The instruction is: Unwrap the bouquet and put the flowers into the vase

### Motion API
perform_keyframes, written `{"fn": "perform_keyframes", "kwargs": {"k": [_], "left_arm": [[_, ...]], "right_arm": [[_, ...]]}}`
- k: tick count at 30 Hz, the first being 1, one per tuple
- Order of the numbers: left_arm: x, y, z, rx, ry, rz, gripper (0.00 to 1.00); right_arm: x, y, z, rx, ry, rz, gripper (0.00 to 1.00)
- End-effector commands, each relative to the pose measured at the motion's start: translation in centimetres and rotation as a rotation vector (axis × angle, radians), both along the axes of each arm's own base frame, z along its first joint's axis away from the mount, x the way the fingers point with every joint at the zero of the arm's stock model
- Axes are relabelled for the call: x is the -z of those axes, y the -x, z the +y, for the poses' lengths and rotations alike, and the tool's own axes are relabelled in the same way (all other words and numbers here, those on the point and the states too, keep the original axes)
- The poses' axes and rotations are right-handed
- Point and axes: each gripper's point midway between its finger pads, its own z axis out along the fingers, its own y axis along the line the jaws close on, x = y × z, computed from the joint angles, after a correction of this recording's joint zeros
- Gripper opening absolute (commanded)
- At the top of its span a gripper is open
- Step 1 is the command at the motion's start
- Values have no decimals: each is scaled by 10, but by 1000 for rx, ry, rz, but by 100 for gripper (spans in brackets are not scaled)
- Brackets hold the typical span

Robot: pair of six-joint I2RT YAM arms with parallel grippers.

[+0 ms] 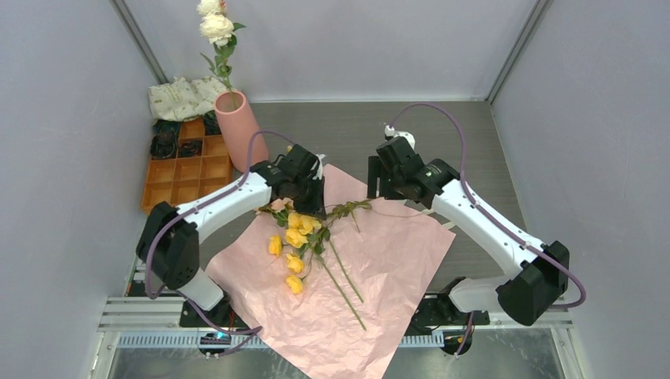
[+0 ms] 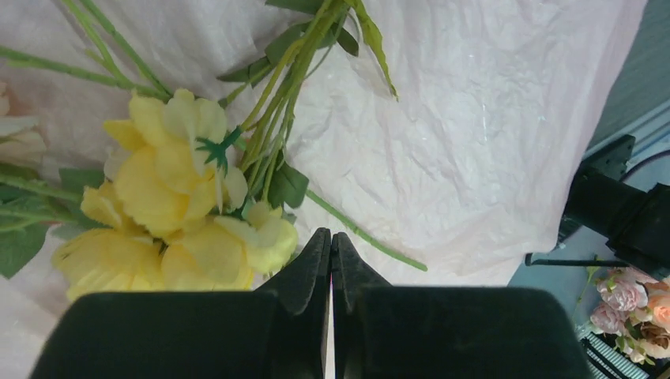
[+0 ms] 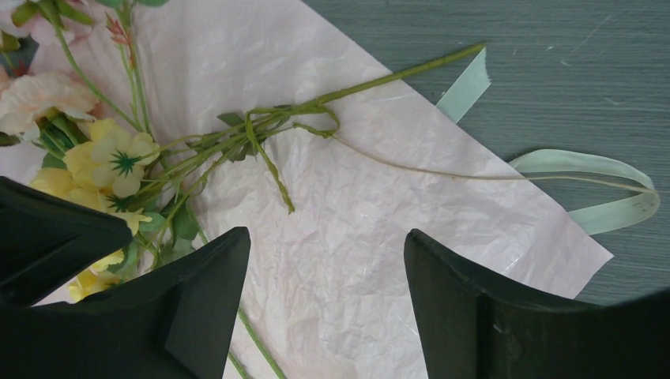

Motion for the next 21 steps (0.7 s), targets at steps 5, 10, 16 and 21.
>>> {"fn": "perform_keyframes", "kwargs": {"k": [5, 10, 16, 21], "left_arm": [[-87, -14, 61, -262, -70, -278, 8], [-158, -10, 129, -540, -67, -513, 10], [-186, 10, 165, -596, -66, -611, 13], [-168, 14, 165, -557, -107, -580, 13]], "right_arm": [[26, 3, 45, -217, 88, 77, 76], [44, 3, 82, -355, 209, 128, 77], [73, 9, 122, -555, 375, 160, 80], [107, 12, 147, -712, 423, 236, 80]]}}
